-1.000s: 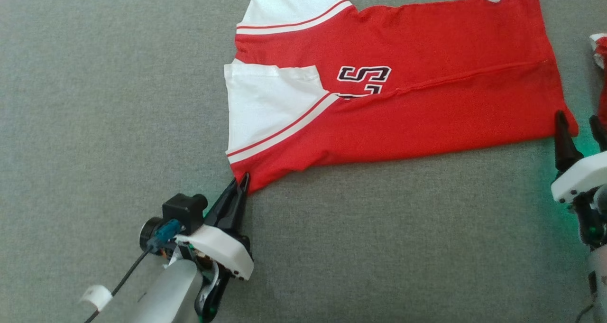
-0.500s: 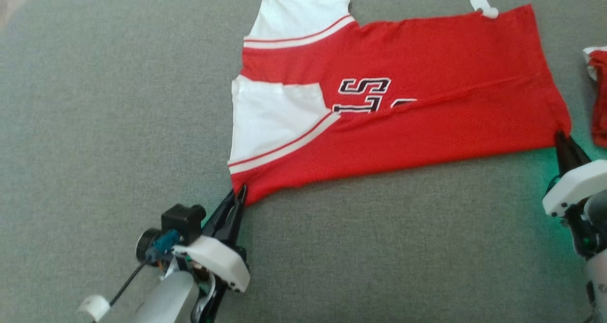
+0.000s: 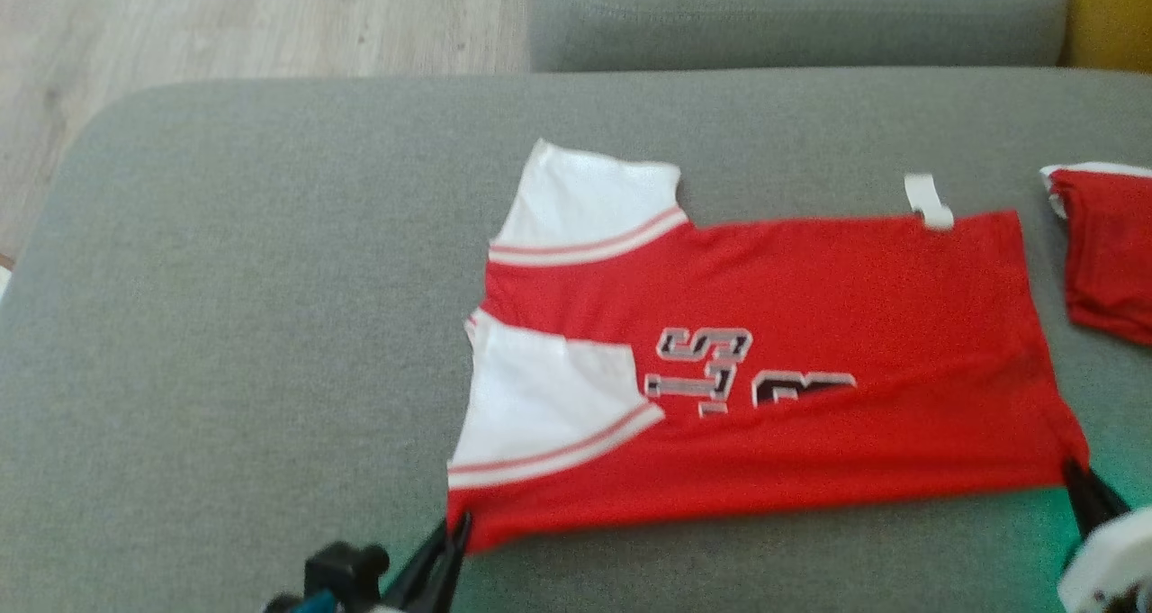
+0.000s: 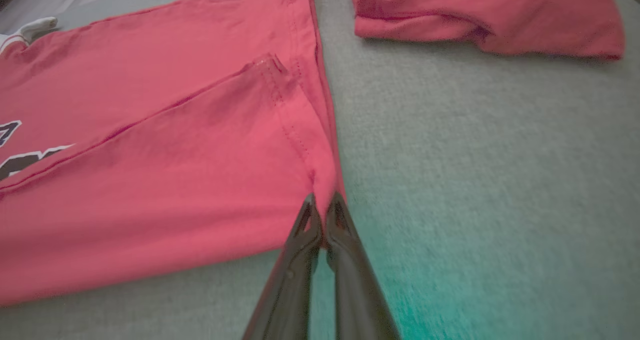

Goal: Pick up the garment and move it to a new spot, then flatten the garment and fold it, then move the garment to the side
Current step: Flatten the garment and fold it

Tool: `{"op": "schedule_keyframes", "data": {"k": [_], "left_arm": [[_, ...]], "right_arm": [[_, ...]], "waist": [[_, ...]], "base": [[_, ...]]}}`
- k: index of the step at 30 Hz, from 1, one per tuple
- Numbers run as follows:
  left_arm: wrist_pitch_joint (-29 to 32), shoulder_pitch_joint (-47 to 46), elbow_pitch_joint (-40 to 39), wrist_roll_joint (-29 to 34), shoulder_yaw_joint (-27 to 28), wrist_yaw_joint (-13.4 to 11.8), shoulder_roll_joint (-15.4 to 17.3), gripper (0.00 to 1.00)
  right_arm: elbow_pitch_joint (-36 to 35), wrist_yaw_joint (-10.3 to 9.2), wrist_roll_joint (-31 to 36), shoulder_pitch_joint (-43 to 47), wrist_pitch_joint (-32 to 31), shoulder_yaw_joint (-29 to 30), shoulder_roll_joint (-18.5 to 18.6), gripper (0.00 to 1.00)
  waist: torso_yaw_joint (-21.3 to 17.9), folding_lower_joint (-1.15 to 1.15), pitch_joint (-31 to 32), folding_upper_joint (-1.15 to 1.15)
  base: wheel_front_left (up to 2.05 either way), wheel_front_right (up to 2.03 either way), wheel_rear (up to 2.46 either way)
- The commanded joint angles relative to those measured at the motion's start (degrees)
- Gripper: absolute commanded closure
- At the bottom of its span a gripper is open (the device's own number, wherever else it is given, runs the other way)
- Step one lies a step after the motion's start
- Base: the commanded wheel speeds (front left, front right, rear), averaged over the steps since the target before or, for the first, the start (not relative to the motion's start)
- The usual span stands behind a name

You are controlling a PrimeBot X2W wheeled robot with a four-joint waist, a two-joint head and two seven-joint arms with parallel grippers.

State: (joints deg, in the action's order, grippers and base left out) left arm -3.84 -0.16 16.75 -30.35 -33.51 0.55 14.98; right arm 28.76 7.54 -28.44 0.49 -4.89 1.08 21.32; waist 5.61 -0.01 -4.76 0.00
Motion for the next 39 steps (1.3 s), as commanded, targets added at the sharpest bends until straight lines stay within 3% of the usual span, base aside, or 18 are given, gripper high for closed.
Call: {"op": "schedule_keyframes", "data": {"k": [1,7,8,9,10,11,12,23,29,34,39], "left_arm": [[0.94,0.82,-3.42,-0.46,1.50,-0.90,1.97,1.00],[4.28,4.94,-9.20,-1.01,0.54,-2.19,3.87,1.00],[4.60,5.06,-9.70,-1.02,0.47,-2.28,4.06,1.00],[5.04,5.06,-9.94,-0.98,0.33,-2.33,4.25,0.84],[5.55,4.95,-10.03,-0.84,0.08,-2.30,4.48,0.56],[5.89,4.76,-10.07,-0.70,-0.08,-2.31,4.62,0.11],[6.05,4.50,-10.10,-0.57,-0.11,-2.47,4.64,0.00],[8.58,-7.76,-12.22,2.06,1.75,-0.57,7.78,0.00],[14.38,-25.75,-9.75,1.95,3.85,4.08,10.21,0.00],[19.11,-39.81,-4.21,-2.03,3.97,6.44,11.01,0.00],[24.71,-49.93,2.07,-7.65,0.56,6.89,13.01,0.00]], "right_arm": [[-2.70,-0.05,-0.63,2.04,-0.65,0.58,2.97,1.00],[-6.25,-0.05,0.18,6.28,-2.55,3.16,1.64,1.00],[-6.65,-0.05,0.18,6.53,-3.01,3.59,1.21,0.78],[-6.97,-0.05,0.33,6.72,-3.41,4.06,0.85,0.51],[-7.32,-0.05,0.61,6.83,-3.63,4.49,0.55,0.00],[-7.72,-0.05,0.78,6.85,-3.75,4.97,0.20,0.00],[-8.17,-0.05,0.98,6.81,-3.96,5.32,-0.09,0.00],[-17.35,-0.05,2.73,4.37,-5.79,6.82,-1.52,0.00],[-23.12,-0.05,3.72,0.76,-7.54,5.25,-2.56,0.00],[-26.23,-0.05,3.58,-2.40,-7.99,3.61,-3.59,0.00],[-28.27,-0.05,3.79,-4.46,-8.28,2.08,-4.05,0.00]], "waist": [[-0.10,0.01,1.41,0.00],[-0.56,0.01,2.44,0.00],[-0.59,0.01,2.51,0.00],[-0.61,0.01,2.57,0.00],[-0.66,0.01,2.58,0.00],[-0.72,0.01,2.54,0.00],[-0.82,0.01,2.46,0.00],[-2.74,0.01,-2.61,0.00],[-5.41,0.01,-8.91,0.00],[-8.31,0.01,-13.43,0.00],[-11.10,0.01,-16.71,0.00]], "base": [[0.00,0.00,0.00],[0.00,0.00,0.00],[0.00,0.00,0.00],[0.00,0.00,0.00],[0.00,0.00,0.00],[0.00,0.00,0.00],[0.00,0.00,0.00],[0.00,0.00,0.00],[0.00,0.00,0.00],[0.00,0.00,0.00],[0.00,0.00,0.00]]}}
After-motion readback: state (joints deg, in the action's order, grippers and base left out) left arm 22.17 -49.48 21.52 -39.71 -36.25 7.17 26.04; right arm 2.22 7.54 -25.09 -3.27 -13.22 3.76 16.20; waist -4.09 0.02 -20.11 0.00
